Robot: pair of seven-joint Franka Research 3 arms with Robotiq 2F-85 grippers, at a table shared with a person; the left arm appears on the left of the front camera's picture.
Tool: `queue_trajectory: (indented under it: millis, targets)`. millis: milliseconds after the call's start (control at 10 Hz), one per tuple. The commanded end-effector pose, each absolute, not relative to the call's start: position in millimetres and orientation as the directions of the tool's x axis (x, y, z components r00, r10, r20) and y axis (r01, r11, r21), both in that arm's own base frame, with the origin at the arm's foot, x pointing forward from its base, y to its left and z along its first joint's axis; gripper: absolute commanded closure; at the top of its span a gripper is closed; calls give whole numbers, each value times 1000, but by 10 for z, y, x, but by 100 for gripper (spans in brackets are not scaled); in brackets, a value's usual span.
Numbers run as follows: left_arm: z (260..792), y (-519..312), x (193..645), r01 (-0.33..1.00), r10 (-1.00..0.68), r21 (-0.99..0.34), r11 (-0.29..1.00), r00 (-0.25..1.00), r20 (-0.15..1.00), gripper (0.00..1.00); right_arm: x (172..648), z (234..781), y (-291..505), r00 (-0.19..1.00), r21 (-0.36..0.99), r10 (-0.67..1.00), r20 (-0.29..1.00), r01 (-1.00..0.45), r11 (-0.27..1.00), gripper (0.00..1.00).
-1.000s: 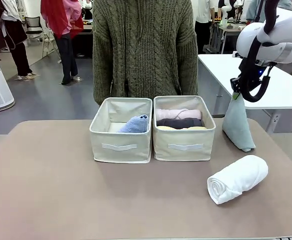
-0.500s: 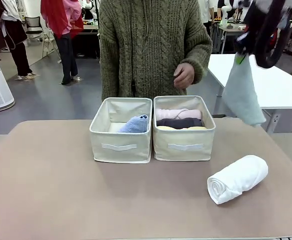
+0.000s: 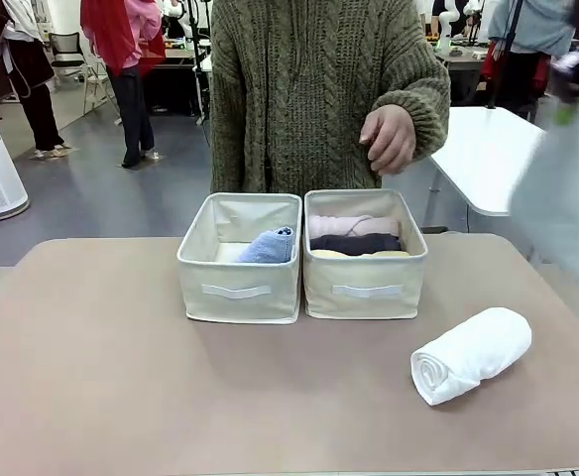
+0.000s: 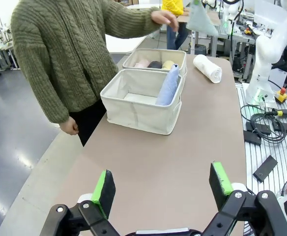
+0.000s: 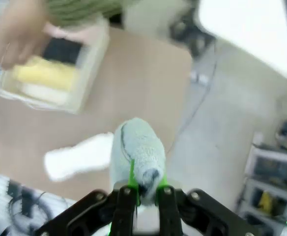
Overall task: Sort the towels based on their folding style.
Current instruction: Pick up another triangle-folded towel from the table and place it in the left Fabric basket.
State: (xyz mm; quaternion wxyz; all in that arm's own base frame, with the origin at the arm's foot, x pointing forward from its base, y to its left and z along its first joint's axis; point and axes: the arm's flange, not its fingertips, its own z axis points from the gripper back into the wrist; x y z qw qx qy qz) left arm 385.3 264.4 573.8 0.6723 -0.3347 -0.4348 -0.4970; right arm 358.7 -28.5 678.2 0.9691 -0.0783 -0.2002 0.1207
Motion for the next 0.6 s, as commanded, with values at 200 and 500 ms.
queue_trajectory:
  millis: [200,500]
  targets:
    - [5744,2650,3820,962,-385,-9,271,117,915,0,2099,6692,-1479,868,-165,6,497,87,982,97]
    - [5744,2650,3820,962,-385,-9,271,117,915,0,2141,6742,-1842,848,-85,-86,523,153,985,97]
